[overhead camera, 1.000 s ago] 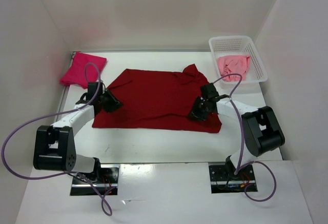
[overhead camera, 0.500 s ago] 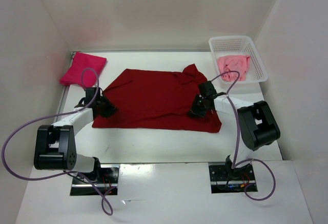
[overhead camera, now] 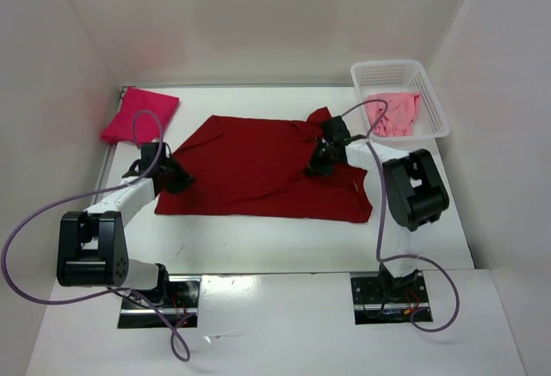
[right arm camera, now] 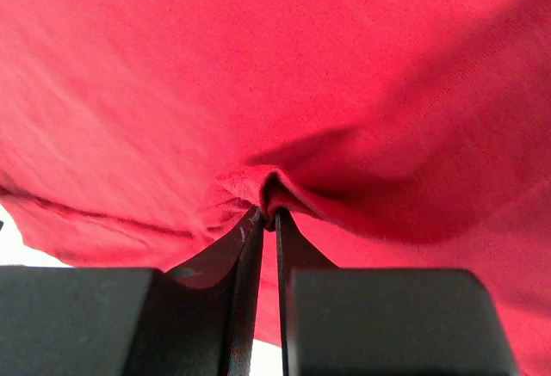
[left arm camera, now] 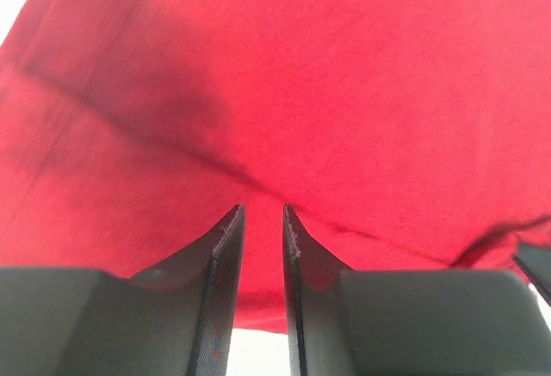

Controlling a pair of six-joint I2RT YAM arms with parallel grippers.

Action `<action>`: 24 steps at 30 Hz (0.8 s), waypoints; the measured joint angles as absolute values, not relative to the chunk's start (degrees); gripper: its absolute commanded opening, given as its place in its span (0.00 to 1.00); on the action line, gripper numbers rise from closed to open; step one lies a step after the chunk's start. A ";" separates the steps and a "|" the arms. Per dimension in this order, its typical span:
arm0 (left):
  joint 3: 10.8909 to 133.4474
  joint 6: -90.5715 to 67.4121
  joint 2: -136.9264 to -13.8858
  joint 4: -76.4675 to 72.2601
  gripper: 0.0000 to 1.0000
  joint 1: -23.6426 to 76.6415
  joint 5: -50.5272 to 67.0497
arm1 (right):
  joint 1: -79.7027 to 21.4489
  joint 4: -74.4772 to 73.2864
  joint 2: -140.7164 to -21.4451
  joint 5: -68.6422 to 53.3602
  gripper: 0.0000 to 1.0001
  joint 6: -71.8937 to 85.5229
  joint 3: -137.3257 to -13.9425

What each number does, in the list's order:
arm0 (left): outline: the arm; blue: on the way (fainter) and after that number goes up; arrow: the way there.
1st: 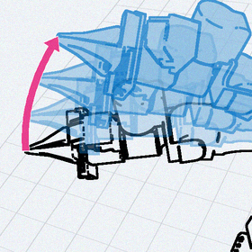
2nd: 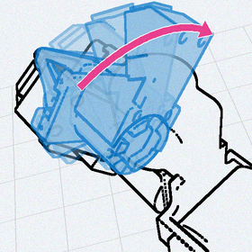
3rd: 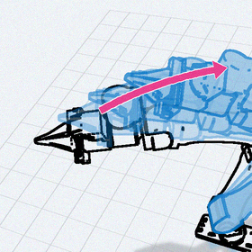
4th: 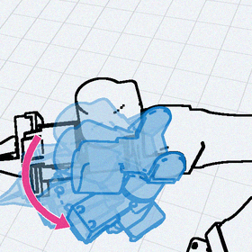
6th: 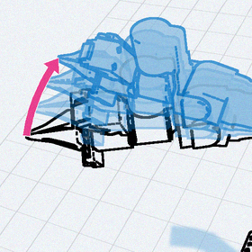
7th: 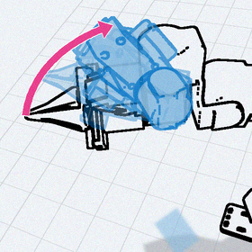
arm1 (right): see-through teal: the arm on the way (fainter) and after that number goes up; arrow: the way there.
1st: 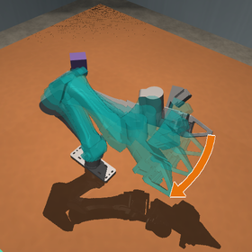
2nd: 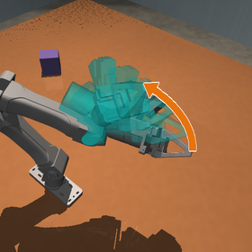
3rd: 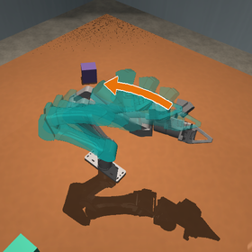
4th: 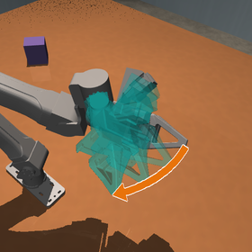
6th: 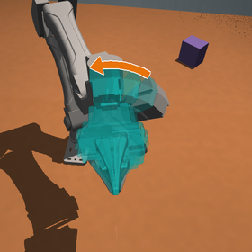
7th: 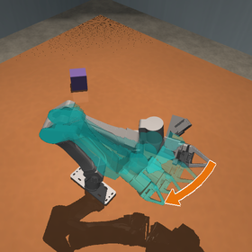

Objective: Fold and stack the t-shirts
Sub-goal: Fold the flattened tshirt in 1/3 of the way, then grap the side of the flattened tshirt furthest away from the robot with both arms

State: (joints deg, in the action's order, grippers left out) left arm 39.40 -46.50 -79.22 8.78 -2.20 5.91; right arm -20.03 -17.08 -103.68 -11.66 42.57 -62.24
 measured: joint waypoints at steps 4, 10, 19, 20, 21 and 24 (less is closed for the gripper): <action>44.45 -46.35 -79.92 8.91 0.33 -2.20 5.26 | -21.19 -17.30 -109.89 -12.10 0.27 42.98 -70.67; 51.46 -46.41 -84.66 8.19 0.33 -2.22 4.16 | -21.61 -17.65 -111.63 -12.27 0.38 42.83 -77.10; 67.90 -41.91 -99.81 8.93 0.40 0.62 -2.61 | -21.61 -19.09 -111.13 -12.19 0.03 39.27 -82.52; 70.63 -40.86 -101.71 8.95 0.40 1.80 -3.73 | -21.61 -19.38 -110.78 -12.14 0.03 38.81 -82.35; 73.06 -40.10 -103.61 8.88 0.40 2.90 -4.67 | -21.47 -19.49 -110.19 -12.12 0.03 38.39 -81.93; 79.64 -37.32 -109.36 8.91 0.41 5.74 -6.81 | -21.04 -20.62 -107.22 -12.21 0.05 37.15 -79.79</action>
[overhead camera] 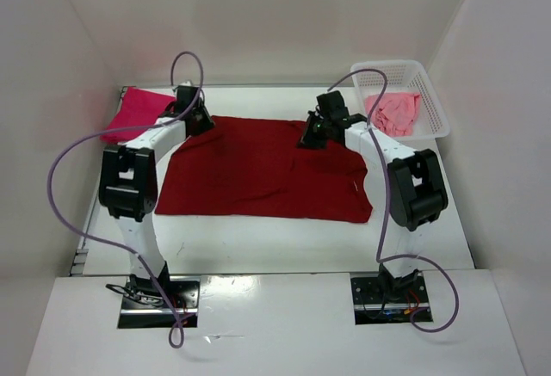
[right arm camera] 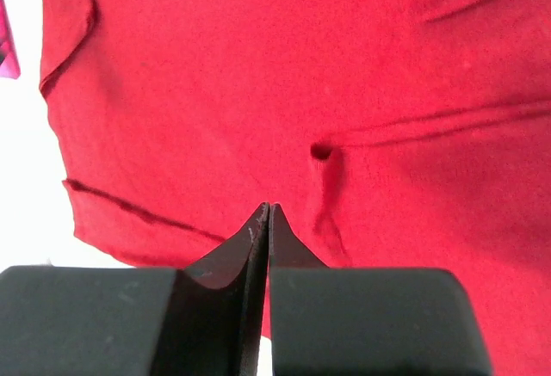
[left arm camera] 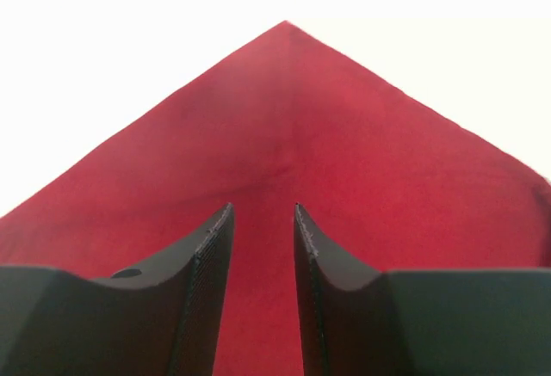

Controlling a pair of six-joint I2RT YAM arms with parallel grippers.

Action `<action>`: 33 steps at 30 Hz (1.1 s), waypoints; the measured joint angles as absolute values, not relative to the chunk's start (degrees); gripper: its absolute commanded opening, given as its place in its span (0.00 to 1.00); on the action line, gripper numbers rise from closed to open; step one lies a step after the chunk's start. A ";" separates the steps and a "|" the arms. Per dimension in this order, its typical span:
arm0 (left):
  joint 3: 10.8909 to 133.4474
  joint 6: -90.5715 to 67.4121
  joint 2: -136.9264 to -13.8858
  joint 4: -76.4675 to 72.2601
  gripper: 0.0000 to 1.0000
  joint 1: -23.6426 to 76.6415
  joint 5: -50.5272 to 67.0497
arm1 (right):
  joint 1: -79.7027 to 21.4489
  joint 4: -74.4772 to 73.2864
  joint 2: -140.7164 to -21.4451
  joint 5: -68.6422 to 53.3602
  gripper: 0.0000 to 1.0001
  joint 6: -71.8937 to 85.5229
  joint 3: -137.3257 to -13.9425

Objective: Fold and stack the t-shirts
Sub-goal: Grap the side of the flattened tshirt furthest away from the robot with both arms

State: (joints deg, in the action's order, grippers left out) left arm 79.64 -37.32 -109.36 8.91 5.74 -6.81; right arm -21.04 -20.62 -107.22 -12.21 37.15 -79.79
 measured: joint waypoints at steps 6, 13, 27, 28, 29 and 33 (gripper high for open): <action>92.90 -29.65 -120.62 12.86 0.43 11.46 -12.93 | -20.43 -21.15 -102.69 -13.13 0.09 35.83 -76.86; 96.25 -23.73 -124.77 15.97 0.44 14.90 -17.28 | -20.03 -21.54 -99.63 -14.52 0.16 35.29 -73.43; 101.69 -22.09 -129.45 18.79 0.39 13.37 -20.21 | -19.70 -21.93 -97.49 -16.58 0.26 35.03 -71.64; 101.91 -21.85 -129.69 18.96 0.38 13.37 -20.03 | -19.59 -21.93 -97.21 -16.67 0.26 35.00 -71.64; 101.93 -21.56 -129.71 19.05 0.36 13.37 -19.86 | -19.46 -21.93 -96.92 -16.78 0.26 34.96 -71.64; 101.89 -21.10 -129.73 19.38 0.34 13.37 -19.59 | -18.96 -21.91 -96.33 -16.99 0.28 34.81 -71.66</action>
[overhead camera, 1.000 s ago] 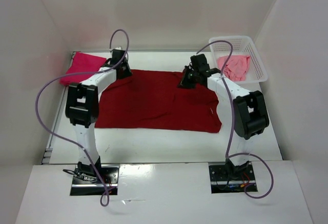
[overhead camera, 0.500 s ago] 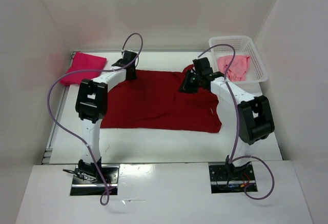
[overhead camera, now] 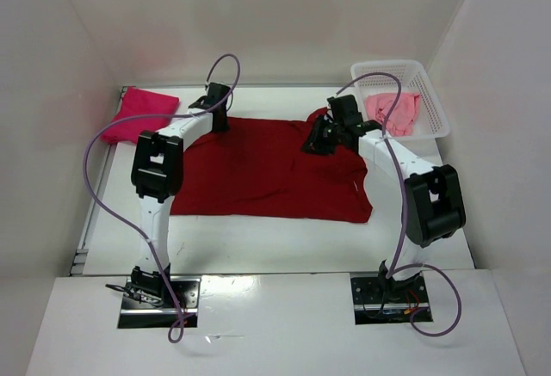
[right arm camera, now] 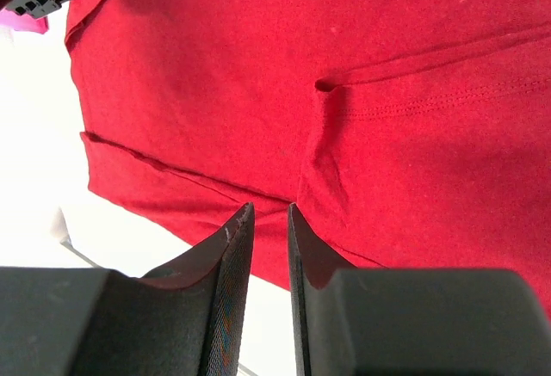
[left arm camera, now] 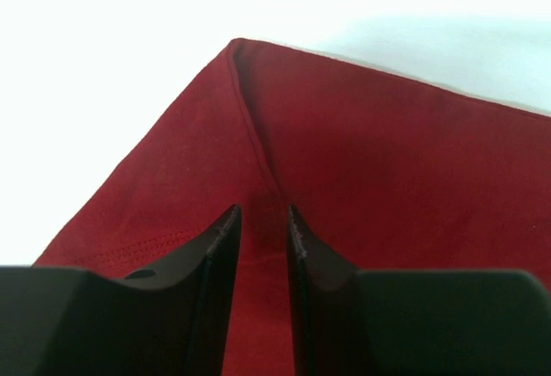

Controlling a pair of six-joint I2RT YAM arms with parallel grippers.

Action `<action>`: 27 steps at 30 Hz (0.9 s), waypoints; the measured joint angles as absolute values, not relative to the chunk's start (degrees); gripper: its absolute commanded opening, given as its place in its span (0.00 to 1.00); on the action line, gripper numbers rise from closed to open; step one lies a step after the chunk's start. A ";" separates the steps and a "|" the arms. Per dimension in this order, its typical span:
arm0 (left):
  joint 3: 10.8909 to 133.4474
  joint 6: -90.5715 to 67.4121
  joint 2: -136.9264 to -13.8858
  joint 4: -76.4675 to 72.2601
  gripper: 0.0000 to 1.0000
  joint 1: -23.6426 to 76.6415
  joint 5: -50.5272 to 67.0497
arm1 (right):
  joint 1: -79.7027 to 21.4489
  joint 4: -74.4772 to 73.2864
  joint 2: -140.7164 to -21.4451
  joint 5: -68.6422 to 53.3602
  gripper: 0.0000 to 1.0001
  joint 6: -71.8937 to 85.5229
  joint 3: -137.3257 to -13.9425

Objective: Fold and stack the t-shirts
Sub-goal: Grap the side of the flattened tshirt furthest away from the robot with both arms

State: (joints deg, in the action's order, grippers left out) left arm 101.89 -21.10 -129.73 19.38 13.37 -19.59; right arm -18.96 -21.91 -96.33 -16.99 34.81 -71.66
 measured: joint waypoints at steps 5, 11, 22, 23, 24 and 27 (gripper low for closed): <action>101.69 -20.97 -129.71 19.46 0.34 13.37 -19.59 | -18.44 -21.93 -96.33 -17.76 0.28 34.81 -71.66; 101.86 -20.71 -129.95 20.62 0.34 13.37 -19.64 | -17.30 -22.11 -96.12 -18.76 0.29 34.85 -72.23; 101.73 -19.33 -130.21 21.43 0.39 13.65 -20.51 | -16.45 -22.06 -95.29 -20.49 0.29 34.81 -73.08; 101.45 -19.25 -130.21 21.08 0.42 13.65 -20.56 | -16.40 -22.06 -95.29 -20.53 0.29 34.81 -73.08; 101.03 -19.18 -130.19 20.56 0.44 13.65 -20.69 | -16.36 -22.06 -95.29 -20.75 0.29 34.81 -73.08; 100.79 -18.90 -130.04 19.88 0.46 13.65 -20.71 | -16.29 -22.00 -95.29 -21.54 0.29 34.81 -73.08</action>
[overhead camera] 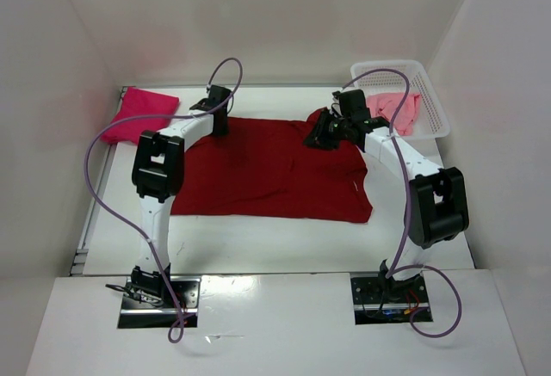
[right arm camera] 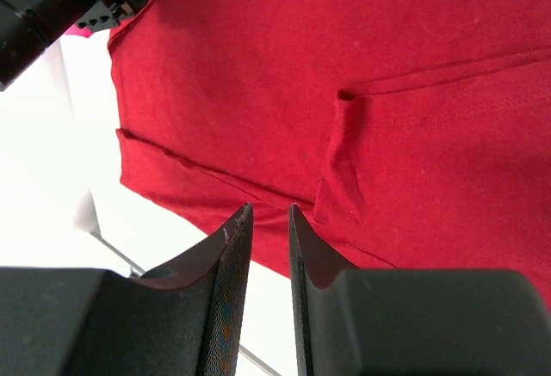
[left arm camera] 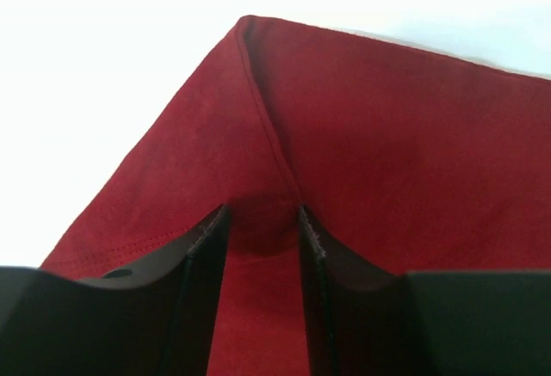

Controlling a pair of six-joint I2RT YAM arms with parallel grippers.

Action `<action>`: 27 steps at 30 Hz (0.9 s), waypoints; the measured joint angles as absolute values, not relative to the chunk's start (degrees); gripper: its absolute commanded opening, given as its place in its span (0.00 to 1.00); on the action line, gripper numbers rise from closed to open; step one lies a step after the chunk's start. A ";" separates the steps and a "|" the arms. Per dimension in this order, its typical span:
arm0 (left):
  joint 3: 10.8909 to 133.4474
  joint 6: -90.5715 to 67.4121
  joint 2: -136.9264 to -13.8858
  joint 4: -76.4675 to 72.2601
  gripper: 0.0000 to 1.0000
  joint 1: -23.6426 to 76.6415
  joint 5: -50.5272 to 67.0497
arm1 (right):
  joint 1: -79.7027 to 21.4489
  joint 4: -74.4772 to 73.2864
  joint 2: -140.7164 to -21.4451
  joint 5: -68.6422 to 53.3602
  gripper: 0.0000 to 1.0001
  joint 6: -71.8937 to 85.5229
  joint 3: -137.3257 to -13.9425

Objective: Fold and stack the t-shirts
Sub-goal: Grap the side of the flattened tshirt furthest away from the robot with both arms

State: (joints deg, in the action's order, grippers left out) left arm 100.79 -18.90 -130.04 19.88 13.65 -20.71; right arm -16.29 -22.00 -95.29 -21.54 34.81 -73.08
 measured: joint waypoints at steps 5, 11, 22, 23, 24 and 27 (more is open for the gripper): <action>100.77 -18.17 -130.04 19.66 0.43 13.89 -20.71 | -16.23 -21.87 -95.29 -22.31 0.29 34.81 -73.06; 100.77 -18.20 -130.02 19.49 0.40 14.63 -19.81 | -16.23 -21.87 -95.29 -22.90 0.29 34.81 -73.06; 98.98 -18.70 -126.87 17.98 0.38 14.83 -20.14 | -16.23 -21.85 -95.50 -23.49 0.29 34.61 -73.06; 99.00 -18.81 -126.58 17.78 0.38 14.81 -20.16 | -16.23 -21.82 -95.61 -23.53 0.29 34.59 -73.06; 99.00 -18.90 -126.43 17.67 0.38 14.76 -20.12 | -16.23 -21.82 -95.72 -23.64 0.29 34.59 -73.06; 98.89 -19.42 -126.39 17.58 0.36 14.76 -19.88 | -16.23 -21.85 -96.05 -23.83 0.29 34.59 -73.06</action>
State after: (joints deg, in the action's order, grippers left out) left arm 98.89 -19.42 -126.39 17.58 14.76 -19.88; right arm -16.23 -21.85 -96.05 -23.83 34.59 -73.06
